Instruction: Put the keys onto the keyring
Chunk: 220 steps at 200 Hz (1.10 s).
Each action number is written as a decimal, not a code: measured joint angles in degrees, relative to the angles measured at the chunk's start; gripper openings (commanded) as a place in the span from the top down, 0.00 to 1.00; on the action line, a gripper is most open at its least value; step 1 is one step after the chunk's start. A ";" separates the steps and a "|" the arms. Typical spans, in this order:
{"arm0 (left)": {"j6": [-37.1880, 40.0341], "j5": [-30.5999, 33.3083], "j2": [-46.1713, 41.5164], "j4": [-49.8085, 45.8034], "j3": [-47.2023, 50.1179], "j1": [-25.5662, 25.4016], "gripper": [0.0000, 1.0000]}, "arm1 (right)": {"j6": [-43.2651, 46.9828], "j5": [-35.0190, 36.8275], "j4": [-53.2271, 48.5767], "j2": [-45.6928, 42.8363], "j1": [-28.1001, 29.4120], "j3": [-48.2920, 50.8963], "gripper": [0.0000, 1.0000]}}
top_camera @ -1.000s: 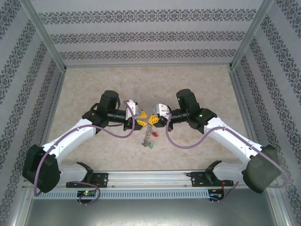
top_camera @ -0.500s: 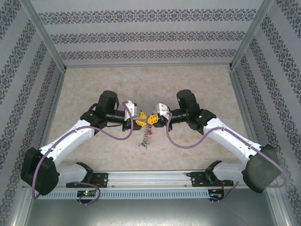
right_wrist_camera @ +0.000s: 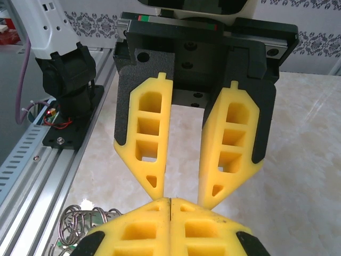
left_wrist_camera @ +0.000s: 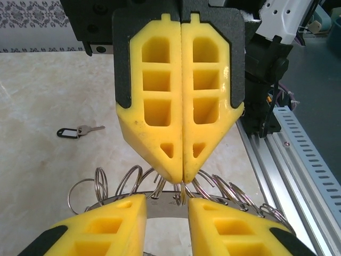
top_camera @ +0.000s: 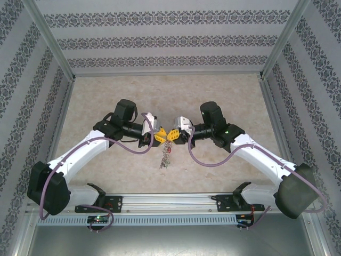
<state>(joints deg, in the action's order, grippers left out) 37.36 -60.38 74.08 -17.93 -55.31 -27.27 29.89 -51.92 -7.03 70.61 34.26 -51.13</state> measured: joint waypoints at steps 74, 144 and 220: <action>3.19 0.00 1.75 -4.90 -1.70 0.00 0.85 | 0.07 -0.07 -1.46 2.05 0.11 -0.63 1.00; 5.22 1.11 1.73 -6.21 -2.12 0.00 1.00 | 0.26 0.04 -3.41 2.95 0.13 -1.73 0.95; 5.77 5.44 0.44 -6.54 -2.03 -0.11 1.00 | 0.50 1.62 -3.63 2.93 0.87 -1.11 0.74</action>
<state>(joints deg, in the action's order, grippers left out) 43.13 -54.94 74.52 -24.47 -57.34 -27.38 30.39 -50.30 -10.66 73.54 35.14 -52.25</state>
